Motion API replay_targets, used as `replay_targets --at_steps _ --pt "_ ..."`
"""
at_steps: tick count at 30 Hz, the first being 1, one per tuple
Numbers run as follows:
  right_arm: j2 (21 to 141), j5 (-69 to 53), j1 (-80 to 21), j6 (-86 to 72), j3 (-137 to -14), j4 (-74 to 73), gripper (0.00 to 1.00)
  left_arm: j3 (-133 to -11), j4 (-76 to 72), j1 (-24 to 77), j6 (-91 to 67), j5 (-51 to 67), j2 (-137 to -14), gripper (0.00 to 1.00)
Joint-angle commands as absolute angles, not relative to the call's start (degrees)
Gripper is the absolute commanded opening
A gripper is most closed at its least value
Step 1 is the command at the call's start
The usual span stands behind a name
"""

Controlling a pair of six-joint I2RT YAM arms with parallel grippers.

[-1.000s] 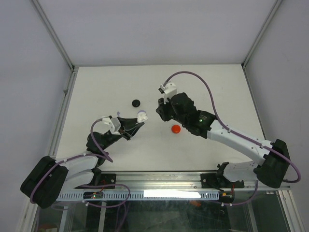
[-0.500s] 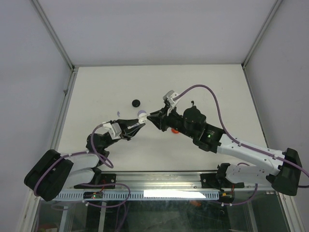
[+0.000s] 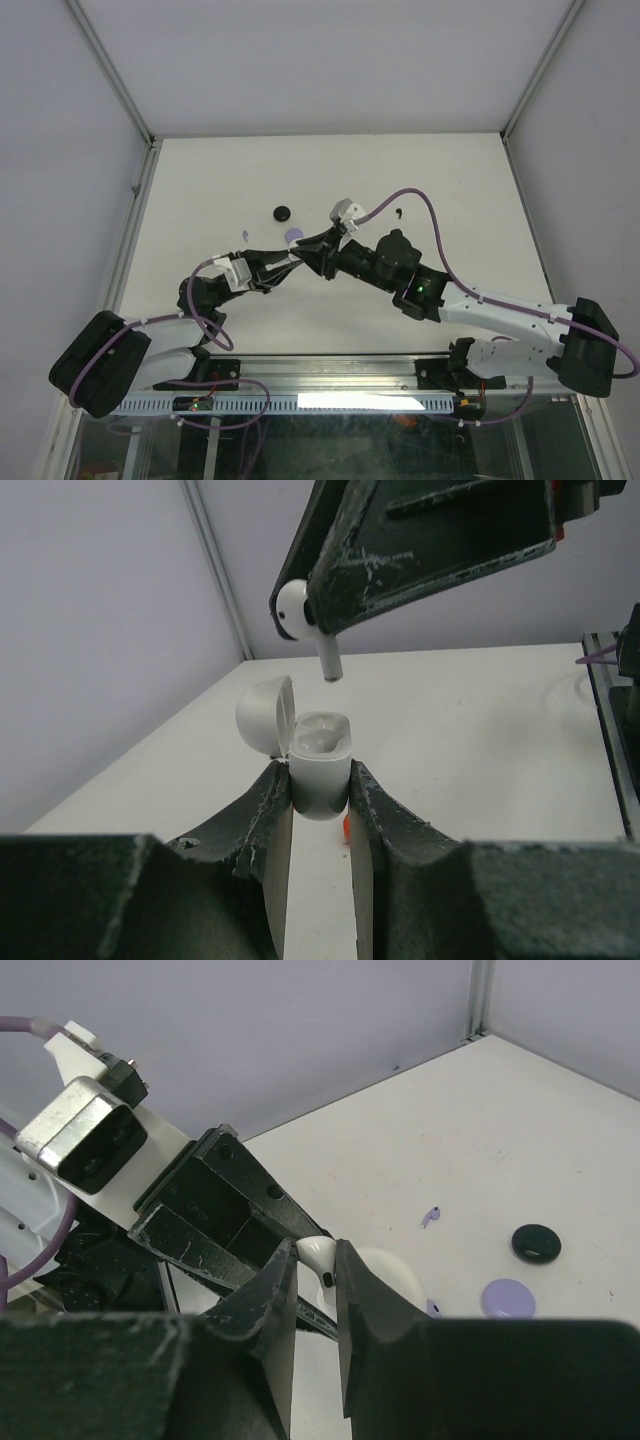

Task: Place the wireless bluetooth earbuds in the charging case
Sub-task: Place the earbud in the charging case.

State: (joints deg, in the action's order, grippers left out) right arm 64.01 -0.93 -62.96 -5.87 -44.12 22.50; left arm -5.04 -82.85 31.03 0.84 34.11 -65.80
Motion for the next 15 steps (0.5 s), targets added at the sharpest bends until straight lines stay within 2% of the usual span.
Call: replay_targets --at_steps 1,15 --pt "65.7 -0.1 -63.7 -4.7 -44.0 28.6 0.20 -5.4 -90.2 30.9 0.2 35.9 -63.8 0.00" --pt "65.7 4.3 -64.2 -4.7 -42.4 28.2 0.20 -5.3 -90.3 31.2 -1.3 33.7 -62.1 0.00"
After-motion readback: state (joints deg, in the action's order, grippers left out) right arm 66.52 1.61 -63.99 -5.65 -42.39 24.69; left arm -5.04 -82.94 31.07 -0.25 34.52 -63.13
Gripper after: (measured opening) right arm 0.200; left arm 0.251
